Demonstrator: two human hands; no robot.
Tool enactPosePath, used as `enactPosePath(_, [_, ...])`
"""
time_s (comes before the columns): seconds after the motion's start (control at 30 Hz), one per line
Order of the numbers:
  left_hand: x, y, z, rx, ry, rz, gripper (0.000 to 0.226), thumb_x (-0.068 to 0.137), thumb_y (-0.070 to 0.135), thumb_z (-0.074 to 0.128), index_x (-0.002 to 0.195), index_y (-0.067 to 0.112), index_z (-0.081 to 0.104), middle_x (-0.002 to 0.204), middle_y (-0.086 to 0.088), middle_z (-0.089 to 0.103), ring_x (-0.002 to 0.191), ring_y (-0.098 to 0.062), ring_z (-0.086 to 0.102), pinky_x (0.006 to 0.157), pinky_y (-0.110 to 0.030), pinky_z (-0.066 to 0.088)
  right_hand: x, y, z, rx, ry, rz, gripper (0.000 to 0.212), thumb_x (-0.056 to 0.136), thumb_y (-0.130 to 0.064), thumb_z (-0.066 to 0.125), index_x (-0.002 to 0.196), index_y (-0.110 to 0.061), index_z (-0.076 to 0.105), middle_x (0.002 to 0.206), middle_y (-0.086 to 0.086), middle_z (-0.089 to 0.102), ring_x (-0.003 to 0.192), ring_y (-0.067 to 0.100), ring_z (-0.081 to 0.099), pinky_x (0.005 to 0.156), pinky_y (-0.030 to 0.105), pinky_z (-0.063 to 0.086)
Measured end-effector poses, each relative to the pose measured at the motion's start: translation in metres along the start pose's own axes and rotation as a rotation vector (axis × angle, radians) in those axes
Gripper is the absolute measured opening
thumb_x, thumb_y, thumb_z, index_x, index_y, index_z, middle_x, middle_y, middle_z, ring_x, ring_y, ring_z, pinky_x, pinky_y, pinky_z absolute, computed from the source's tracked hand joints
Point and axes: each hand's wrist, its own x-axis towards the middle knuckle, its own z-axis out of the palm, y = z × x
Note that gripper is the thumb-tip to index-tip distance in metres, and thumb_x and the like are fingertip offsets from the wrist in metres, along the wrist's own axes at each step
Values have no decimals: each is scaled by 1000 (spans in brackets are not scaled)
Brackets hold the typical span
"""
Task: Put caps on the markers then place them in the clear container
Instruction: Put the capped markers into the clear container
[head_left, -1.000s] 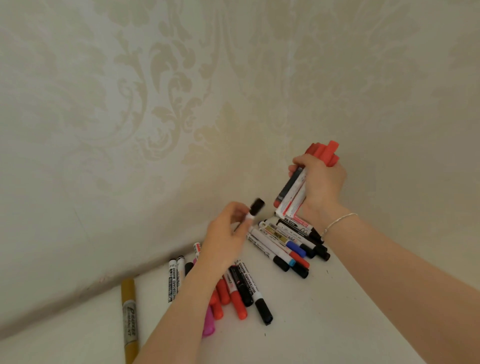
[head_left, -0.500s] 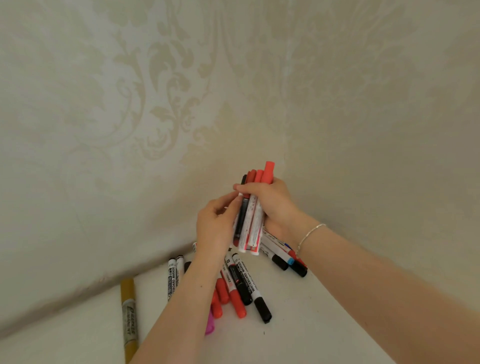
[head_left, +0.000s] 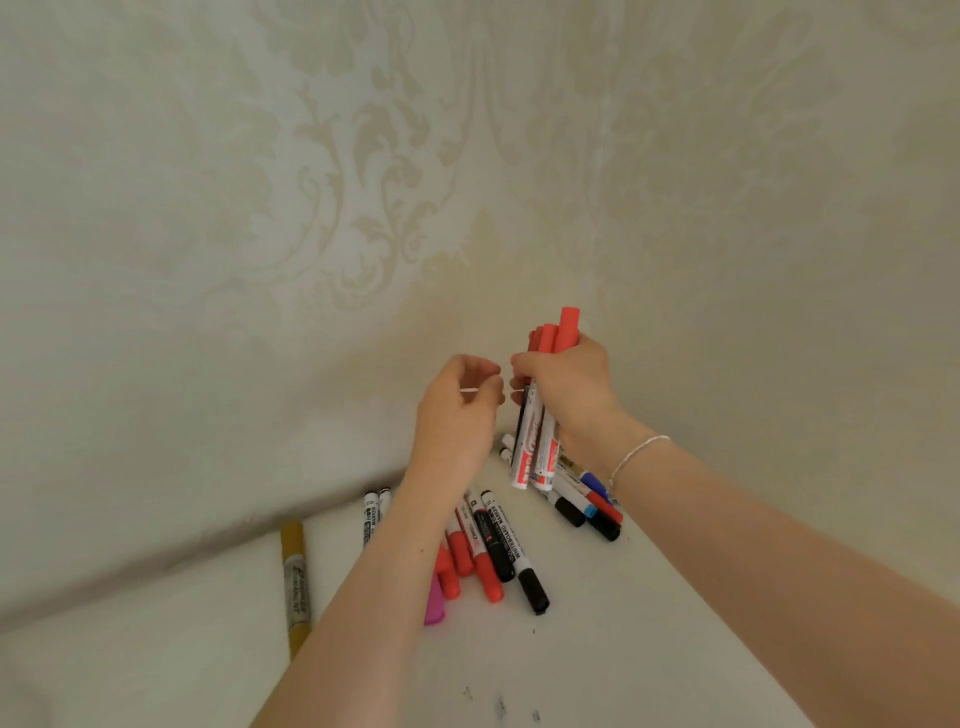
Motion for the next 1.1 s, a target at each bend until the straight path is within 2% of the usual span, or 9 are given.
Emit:
enactPosePath(0.1, [-16,7,-15,-3,-14,-78,15,97,13,46,97,20,59,96,0,67,83,-12,69,86,-42,55,-20,-7,15,-68,14,-71,21,71,0,62,79,-17,53,67,5,56,62,23,59,70,46,57])
enactPosePath(0.23, [-44,10,-43,0,11,-131,19,99,13,41,98,18,59,98,-6,69,79,-12,70,75,-33,59,-61,-15,38,-164,-35,-191,21,74,-4,63,75,-21,51,68,3,53,65,22,55,69,43,55])
enactPosePath(0.4, [-77,25,-96,25,68,-109,21,96,8,40,93,17,59,91,-7,69,79,-19,71,78,-43,58,-112,-21,66,-159,-121,-241,16,74,-5,64,83,-15,56,73,6,59,72,31,62,72,47,56])
enactPosePath(0.53, [-100,44,-149,176,194,48,17,95,9,45,98,18,59,90,4,67,74,-8,68,75,-32,56,-151,-32,94,-60,-206,-226,23,75,-4,62,80,-24,53,89,16,66,83,36,67,74,48,57])
enactPosePath(0.67, [-120,53,-200,388,398,291,18,93,6,49,104,15,61,101,2,65,86,-9,63,76,-18,49,-180,-51,128,50,-267,-232,19,76,-1,61,85,-17,55,75,10,61,66,26,63,71,45,58])
enactPosePath(0.83, [-140,60,-261,695,690,470,33,79,1,53,109,10,60,117,-7,54,104,-19,56,89,-28,42,-206,-83,179,178,-314,-283,19,76,1,59,81,-16,52,67,3,54,59,22,56,64,42,57])
enactPosePath(0.93, [-150,62,-295,864,712,213,58,74,14,65,129,17,48,146,-10,34,134,-28,35,111,-39,24,-213,-102,209,244,-312,-336,20,75,0,60,77,-18,51,69,4,52,61,25,55,63,47,55])
enactPosePath(1.03, [-158,58,-326,678,471,-167,88,75,34,73,147,32,21,160,0,3,146,-19,14,116,-42,17,-217,-115,236,300,-302,-366,22,73,-2,60,75,-22,51,69,2,52,62,26,54,64,49,54])
enactPosePath(1.1, [-163,51,-338,514,297,-291,108,68,45,80,150,37,10,160,8,0,146,-14,15,112,-36,25,-220,-118,251,318,-311,-377,22,72,-3,60,74,-23,51,70,4,53,62,26,54,65,50,54])
